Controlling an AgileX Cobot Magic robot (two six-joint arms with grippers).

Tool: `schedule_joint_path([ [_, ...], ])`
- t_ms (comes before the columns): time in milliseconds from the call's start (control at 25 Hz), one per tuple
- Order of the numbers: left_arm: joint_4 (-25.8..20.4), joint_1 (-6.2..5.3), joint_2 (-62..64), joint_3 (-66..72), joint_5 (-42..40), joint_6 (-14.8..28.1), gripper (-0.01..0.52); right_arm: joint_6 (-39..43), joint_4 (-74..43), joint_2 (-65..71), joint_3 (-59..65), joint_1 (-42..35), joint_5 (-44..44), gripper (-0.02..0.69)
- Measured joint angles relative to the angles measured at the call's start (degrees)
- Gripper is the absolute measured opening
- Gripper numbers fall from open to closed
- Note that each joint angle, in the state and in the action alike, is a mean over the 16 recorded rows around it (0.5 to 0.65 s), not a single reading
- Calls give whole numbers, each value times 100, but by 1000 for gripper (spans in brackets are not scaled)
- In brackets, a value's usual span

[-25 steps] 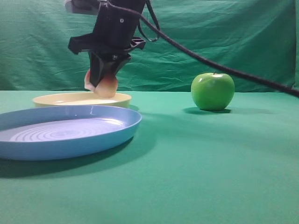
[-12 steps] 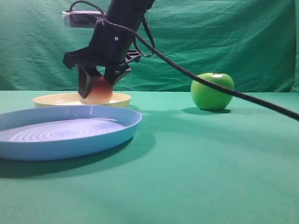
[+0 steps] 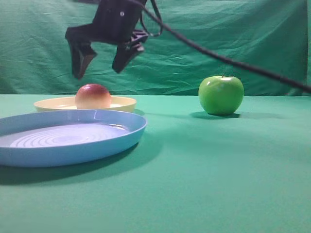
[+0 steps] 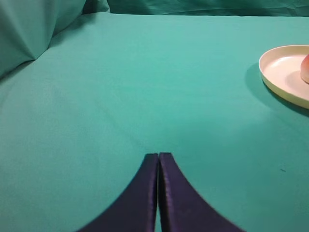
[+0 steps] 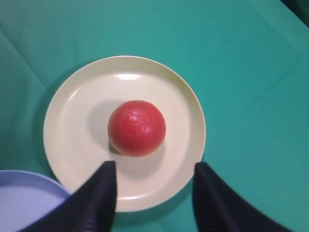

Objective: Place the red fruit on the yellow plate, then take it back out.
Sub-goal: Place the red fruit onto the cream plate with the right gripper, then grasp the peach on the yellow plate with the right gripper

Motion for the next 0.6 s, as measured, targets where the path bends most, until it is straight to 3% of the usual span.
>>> schedule_joint_path([
  [160, 0, 0, 0, 0, 0, 0, 0, 501, -254, -621, 14, 0, 677, 146],
  [320, 0, 0, 0, 0, 0, 0, 0, 898, -457, -1278, 153, 0, 1169, 43],
  [600, 0, 0, 0, 0, 0, 0, 0, 1254, -652, -2599, 980, 0, 1404, 0],
])
